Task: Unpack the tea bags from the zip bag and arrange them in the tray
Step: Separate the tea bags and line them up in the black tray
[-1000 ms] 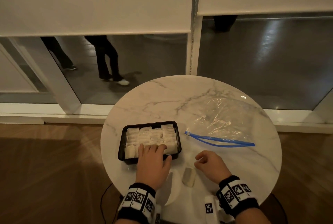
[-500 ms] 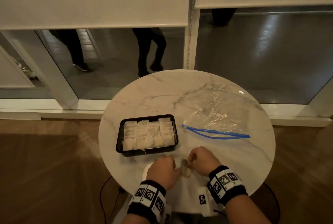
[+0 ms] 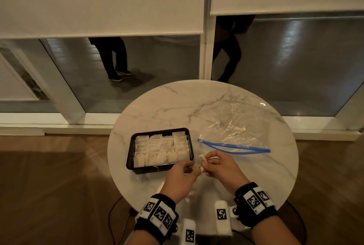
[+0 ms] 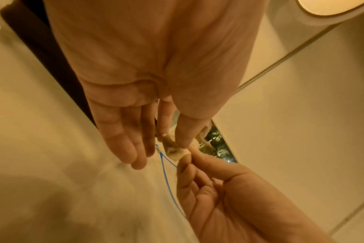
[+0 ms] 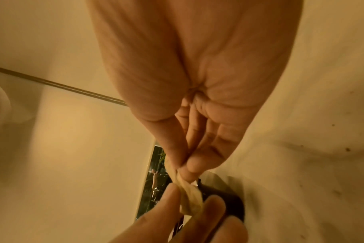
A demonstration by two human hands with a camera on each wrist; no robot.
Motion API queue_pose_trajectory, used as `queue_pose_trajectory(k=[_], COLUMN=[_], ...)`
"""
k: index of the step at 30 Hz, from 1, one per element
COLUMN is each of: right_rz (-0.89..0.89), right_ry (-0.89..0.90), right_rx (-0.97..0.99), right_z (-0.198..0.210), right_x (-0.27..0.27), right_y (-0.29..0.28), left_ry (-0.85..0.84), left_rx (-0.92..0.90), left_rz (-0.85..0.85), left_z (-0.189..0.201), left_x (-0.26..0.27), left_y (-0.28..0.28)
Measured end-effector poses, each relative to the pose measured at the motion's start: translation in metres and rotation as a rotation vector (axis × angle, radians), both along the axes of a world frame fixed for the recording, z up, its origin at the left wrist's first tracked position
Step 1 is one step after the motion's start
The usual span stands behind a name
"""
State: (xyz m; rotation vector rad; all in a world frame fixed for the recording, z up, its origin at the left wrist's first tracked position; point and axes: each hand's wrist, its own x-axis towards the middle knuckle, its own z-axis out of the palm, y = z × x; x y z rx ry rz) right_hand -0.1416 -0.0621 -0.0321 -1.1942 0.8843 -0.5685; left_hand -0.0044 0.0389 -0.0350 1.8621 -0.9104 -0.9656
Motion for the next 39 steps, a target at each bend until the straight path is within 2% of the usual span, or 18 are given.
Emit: queue_pose_trajectory(k=[3, 6, 13, 21, 26, 30, 35, 39], right_rz=[-0.002, 0.020, -0.002, -0.027, -0.108, 0.029, 0.222, 0.236], right_ry=[-0.036, -0.044, 0.014, 0.091, 0.259, 0.159, 0.195, 0.229], right_rx=[0.001, -0.004, -0.056, -0.167, -0.406, -0.355, -0.447, -0.497], right_z=[0.005, 0.010, 0.017, 0.033, 0.036, 0.046, 0.045, 0.040], right_x=[0.000, -0.001, -0.002, -0.004, -0.005, -0.001, 0.007, 0.009], right_y=[0.001, 0.001, 0.001, 0.003, -0.002, 0.001, 0.006, 0.007], left_ry=[0.195, 0.277, 0.189, 0.182, 0.125, 0.087, 0.122, 0.091], left_rx=[-0.082, -0.162, -0.229, -0.270, -0.263, -0.259, -0.287, -0.272], left_rz=[0.077, 0.108, 0.069, 0.187, 0.313, 0.197, -0.038, -0.063], left_z=[0.010, 0.018, 0.032, 0.029, 0.027, 0.033, 0.034, 0.029], left_x=[-0.002, -0.001, 0.007, 0.014, 0.018, 0.016, 0.007, 0.010], left_y=[0.001, 0.004, 0.010, 0.011, 0.012, 0.015, 0.015, 0.018])
